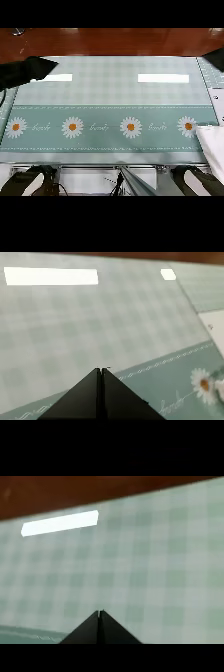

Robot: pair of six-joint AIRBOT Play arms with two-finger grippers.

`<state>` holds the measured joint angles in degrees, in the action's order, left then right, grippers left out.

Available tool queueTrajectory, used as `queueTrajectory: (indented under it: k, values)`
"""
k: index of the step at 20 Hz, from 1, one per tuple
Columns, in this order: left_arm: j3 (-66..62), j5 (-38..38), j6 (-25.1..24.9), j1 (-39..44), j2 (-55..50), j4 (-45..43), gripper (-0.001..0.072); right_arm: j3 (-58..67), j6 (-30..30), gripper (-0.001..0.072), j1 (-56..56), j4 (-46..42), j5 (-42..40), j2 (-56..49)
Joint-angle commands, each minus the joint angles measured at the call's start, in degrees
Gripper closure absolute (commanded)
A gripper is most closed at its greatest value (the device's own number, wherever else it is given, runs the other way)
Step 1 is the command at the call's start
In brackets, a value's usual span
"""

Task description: Fold the shirts.

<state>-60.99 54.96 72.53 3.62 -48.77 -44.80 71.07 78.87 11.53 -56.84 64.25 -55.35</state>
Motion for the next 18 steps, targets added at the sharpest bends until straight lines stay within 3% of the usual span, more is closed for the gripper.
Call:
queueTrajectory:
  k: [1,3,7,18]
  values:
    - [-3.2,1.8,11.3,11.7,-7.4,-28.1,0.0682,-1.5,11.5,0.0694,-17.6,-28.4,-0.4,-6.1]
    - [2.5,1.6,17.4,14.9,-10.9,-38.7,0.0683,-3.5,15.9,0.0694,-18.1,-28.5,2.4,-11.4]
    - [5.8,2.1,17.2,14.9,-17.6,-39.3,0.0680,-4.7,16.7,0.0694,-18.1,-27.1,3.7,-17.8]
    - [5.5,1.4,17.3,14.7,-18.2,-39.2,0.0681,-4.6,16.6,0.0694,-18.1,-27.3,2.8,-17.9]
